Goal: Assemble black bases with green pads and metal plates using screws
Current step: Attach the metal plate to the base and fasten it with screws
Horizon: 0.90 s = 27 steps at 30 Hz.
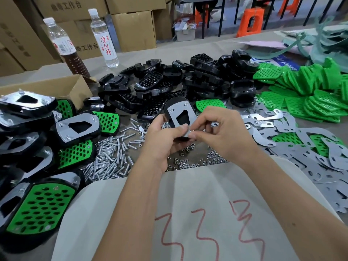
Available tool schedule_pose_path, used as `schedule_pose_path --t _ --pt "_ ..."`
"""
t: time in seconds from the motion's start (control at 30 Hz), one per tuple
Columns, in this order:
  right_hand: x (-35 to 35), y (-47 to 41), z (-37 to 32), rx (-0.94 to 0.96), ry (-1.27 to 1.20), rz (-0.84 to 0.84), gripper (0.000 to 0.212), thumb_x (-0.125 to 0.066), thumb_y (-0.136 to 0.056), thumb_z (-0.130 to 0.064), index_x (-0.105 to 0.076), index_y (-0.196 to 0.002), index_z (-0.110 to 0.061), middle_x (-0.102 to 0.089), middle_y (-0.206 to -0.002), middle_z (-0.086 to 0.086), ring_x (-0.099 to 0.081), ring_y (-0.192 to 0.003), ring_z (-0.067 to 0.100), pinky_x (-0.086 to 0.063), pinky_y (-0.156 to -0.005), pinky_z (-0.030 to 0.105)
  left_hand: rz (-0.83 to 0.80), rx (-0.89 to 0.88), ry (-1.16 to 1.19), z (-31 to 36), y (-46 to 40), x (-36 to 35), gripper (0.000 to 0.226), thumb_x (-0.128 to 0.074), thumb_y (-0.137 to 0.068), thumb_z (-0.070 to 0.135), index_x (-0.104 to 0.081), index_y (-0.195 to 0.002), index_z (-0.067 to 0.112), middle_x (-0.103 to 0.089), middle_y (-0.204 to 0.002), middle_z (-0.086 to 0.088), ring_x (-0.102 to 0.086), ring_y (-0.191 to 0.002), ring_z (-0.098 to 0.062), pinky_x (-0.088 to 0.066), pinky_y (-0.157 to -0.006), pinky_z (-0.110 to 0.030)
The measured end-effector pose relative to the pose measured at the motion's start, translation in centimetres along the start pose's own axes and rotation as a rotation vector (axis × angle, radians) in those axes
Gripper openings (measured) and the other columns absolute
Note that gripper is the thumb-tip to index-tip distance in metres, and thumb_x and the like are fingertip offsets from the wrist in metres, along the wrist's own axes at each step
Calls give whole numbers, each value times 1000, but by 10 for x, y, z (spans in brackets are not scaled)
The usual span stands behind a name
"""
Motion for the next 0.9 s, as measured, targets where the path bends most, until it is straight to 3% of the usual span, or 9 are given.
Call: schedule_pose_path --t 0.07,0.13,0.17,0.23,0.3,0.47,0.7,0.9 --pt "0 2 2 -16 -37 17 17 -90 -76 -4 -75 -79 -13 -66 -72 0 -55 -62 22 -52 -56 40 -4 -12 -14 1 -1 0 28 -71 -92 0 -64 -115 12 -80 -101 -12 -75 -75 -25 -61 -65 -30" --pt "-1 2 4 -39 -69 28 16 -89 -78 -5 -75 -80 -13 -67 -73 1 -58 -62 27 -55 -58 49 -4 -21 -13 1 -1 0 27 -72 -92 1 -64 -116 11 -80 -101 -13 -75 -73 -25 -61 -65 -30" --pt "-1 2 5 -45 -88 24 15 -88 -79 -4 -76 -81 -12 -67 -75 3 -60 -61 24 -56 -58 47 -4 -21 -9 1 -1 0 28 -72 -93 2 -64 -118 10 -80 -101 -14 -75 -73 -25 -61 -65 -30" --pt "-3 1 4 -44 -131 3 12 -84 -82 0 -78 -86 -9 -65 -81 10 -64 -61 16 -56 -57 28 -2 -18 -11 0 -1 1 28 -72 -93 4 -64 -119 10 -80 -101 -15 -75 -72 -26 -61 -64 -30" --pt "-4 0 5 -48 -153 -10 13 -81 -83 5 -80 -89 -8 -64 -84 15 -64 -61 20 -54 -60 19 -1 -15 -18 0 -2 1 26 -73 -93 5 -65 -117 10 -80 -98 -14 -75 -71 -25 -60 -63 -28" --pt "-3 1 13 -83 -193 -36 15 -79 -86 5 -81 -92 -9 -64 -89 12 -63 -70 39 -59 -63 28 -59 23 -22 -1 -2 2 16 -68 -99 11 -66 -115 9 -79 -94 -15 -76 -72 -28 -62 -62 -28" --pt "-6 -2 9 -34 -155 -111 19 -80 -86 3 -83 -90 -15 -61 -90 7 -57 -73 37 -57 -60 26 -24 56 -30 -3 -3 3 10 -67 -98 3 -65 -107 8 -79 -91 -12 -76 -72 -28 -65 -63 -32" --pt "0 0 15 -77 -140 -49 15 -83 -84 -1 -81 -91 -13 -61 -91 11 -63 -55 23 -57 -56 29 11 28 -4 -3 -3 4 16 -69 -96 4 -66 -112 7 -80 -94 -12 -76 -73 -25 -62 -60 -30"
Point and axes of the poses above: each hand's wrist, its own y-axis away from the middle knuckle, its own x-axis out of the back of the hand, z = x × y, the point moved 9 cm from there along -y, towards the middle knuckle
